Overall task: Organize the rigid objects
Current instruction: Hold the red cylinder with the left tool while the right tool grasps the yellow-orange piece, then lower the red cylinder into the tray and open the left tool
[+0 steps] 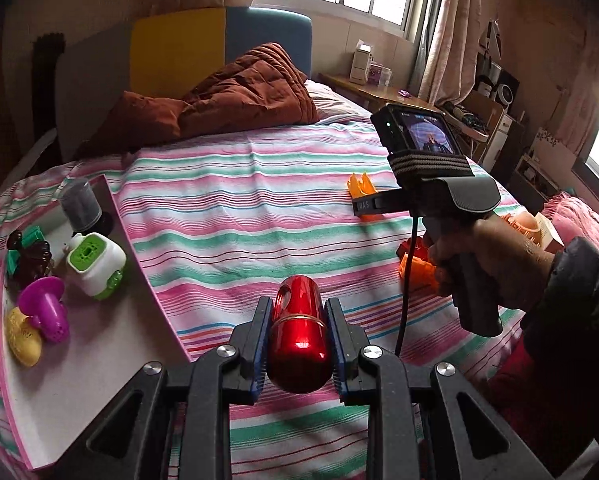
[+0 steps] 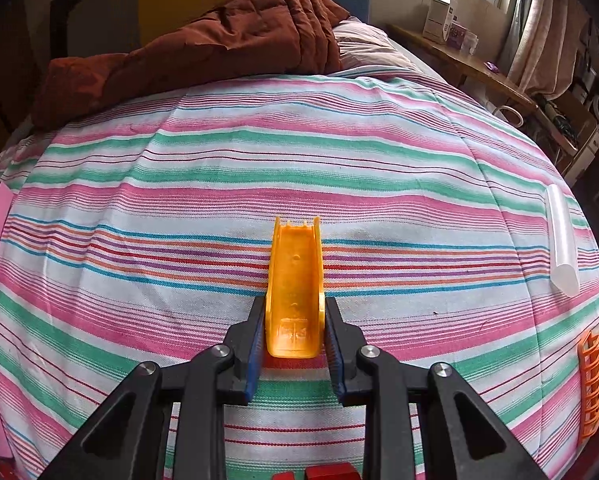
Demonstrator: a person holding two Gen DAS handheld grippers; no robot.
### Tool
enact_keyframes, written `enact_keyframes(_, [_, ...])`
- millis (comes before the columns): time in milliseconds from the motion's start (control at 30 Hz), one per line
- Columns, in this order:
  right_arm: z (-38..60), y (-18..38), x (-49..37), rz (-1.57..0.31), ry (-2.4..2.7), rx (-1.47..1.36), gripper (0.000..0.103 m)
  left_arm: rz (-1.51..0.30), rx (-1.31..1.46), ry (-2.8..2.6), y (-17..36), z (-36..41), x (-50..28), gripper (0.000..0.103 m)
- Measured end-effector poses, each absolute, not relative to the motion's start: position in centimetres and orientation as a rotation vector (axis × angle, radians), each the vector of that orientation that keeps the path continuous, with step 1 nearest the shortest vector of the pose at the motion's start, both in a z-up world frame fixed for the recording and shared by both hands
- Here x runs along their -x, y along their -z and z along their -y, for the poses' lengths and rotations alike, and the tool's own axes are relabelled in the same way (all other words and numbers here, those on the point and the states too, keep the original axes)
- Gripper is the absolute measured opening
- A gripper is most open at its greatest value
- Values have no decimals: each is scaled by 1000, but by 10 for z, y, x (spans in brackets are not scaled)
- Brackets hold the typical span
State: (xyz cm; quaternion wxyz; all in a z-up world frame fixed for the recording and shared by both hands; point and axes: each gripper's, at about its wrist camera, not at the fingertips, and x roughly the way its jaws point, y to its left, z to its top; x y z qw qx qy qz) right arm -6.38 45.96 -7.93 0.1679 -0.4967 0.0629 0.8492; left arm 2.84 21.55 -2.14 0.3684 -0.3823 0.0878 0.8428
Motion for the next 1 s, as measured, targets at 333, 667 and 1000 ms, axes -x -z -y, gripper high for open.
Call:
enact_keyframes(333, [-456, 80, 63, -122, -2417, 1401, 26, -164, 992, -2268, 7, -172, -17, 26])
enact_keyframes(667, [-455, 80, 63, -107, -2413, 1392, 26, -40, 1074, -2375, 8, -111, 7, 26])
enact_keyframes(1000, [-454, 80, 64, -108, -2410, 1397, 26, 204, 1293, -2416, 44, -30, 30, 26])
